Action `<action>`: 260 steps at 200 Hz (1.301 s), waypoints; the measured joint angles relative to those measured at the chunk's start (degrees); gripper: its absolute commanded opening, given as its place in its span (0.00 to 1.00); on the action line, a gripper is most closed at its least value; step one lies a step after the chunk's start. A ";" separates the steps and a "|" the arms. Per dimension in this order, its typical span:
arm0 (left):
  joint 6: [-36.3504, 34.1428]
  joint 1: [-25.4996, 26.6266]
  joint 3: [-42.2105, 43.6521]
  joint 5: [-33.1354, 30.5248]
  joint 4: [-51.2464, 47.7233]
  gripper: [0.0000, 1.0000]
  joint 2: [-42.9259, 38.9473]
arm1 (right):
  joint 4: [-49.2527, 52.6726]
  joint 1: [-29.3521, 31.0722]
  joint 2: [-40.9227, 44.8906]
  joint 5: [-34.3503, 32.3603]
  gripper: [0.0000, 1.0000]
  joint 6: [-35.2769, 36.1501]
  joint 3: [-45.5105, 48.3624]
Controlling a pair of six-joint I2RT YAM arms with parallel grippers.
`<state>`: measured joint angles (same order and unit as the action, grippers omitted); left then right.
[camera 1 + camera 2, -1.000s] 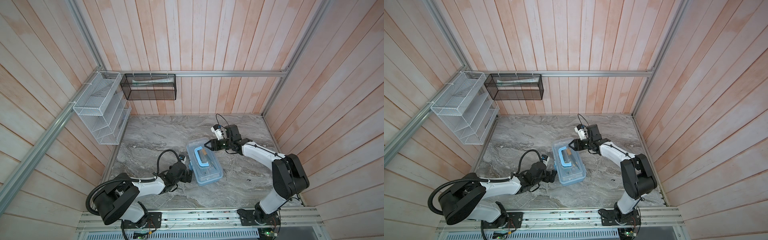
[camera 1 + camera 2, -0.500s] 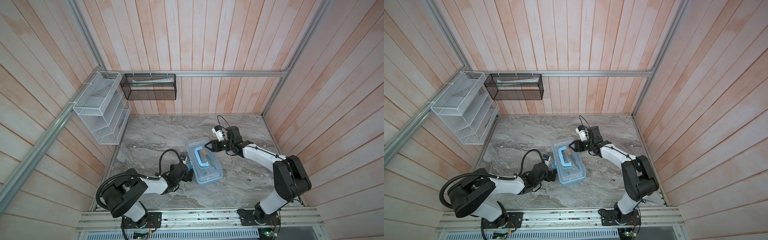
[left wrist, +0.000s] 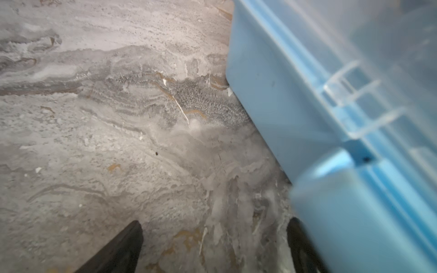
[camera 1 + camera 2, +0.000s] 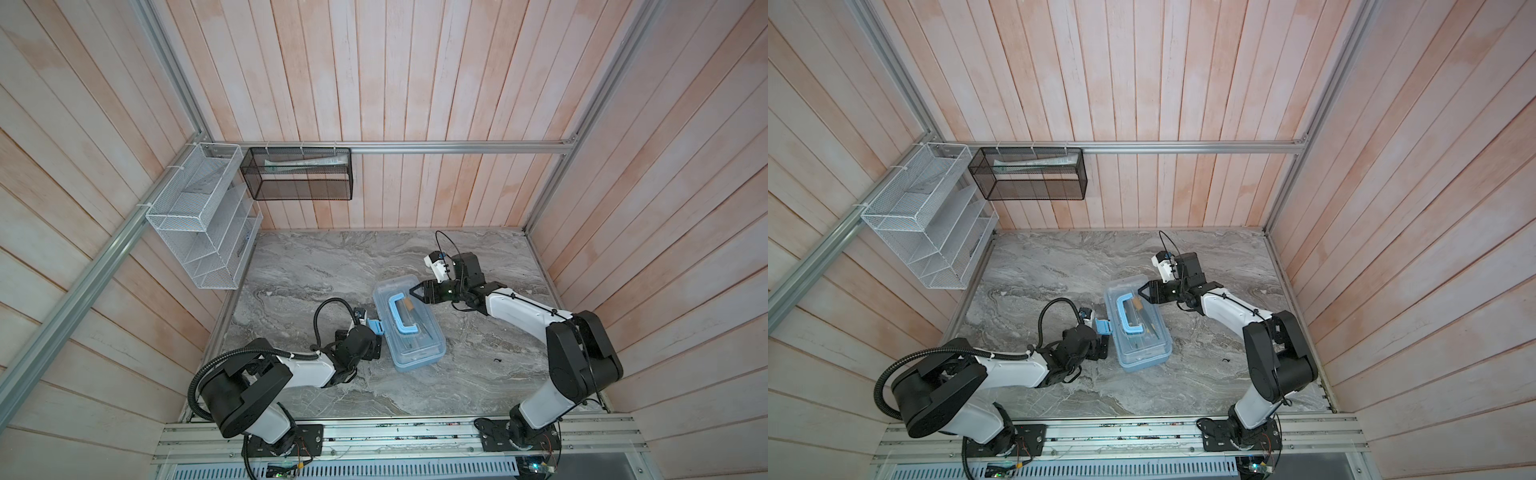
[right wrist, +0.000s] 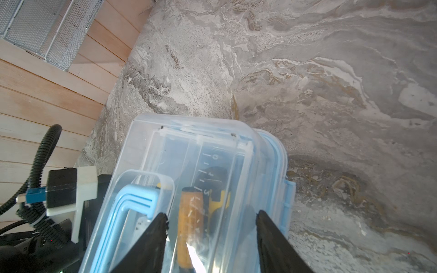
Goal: Pack the tool kit
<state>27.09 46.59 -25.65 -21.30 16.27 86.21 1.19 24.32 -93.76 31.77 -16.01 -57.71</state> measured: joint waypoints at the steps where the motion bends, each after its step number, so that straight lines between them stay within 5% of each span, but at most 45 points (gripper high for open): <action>1: 0.07 -0.02 0.02 0.07 -0.02 0.85 -0.07 | 0.00 0.00 0.00 0.00 0.57 -0.04 0.00; 46: 1.62 -3.96 2.14 9.57 5.14 0.57 -4.52 | -0.68 -0.04 0.11 0.04 0.57 -0.50 0.42; 83: 4.02 -6.36 5.95 17.86 12.28 0.55 -4.70 | -1.88 -0.07 0.57 0.07 0.56 -0.98 1.44; 104: 6.82 -7.89 9.31 22.67 19.10 0.44 -4.07 | -3.28 -0.15 0.76 0.33 0.56 -1.57 2.34; 165: 15.13 -9.92 13.97 32.44 37.42 0.44 3.06 | -5.88 0.42 0.76 3.61 0.55 -2.97 4.20; 260: 16.92 -10.80 18.40 30.62 44.17 0.39 -2.23 | -6.40 0.39 0.76 4.15 0.54 -3.06 4.42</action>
<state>44.01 35.79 -7.25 9.32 60.45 83.99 -5.21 24.71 -92.99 35.92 -19.07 -53.30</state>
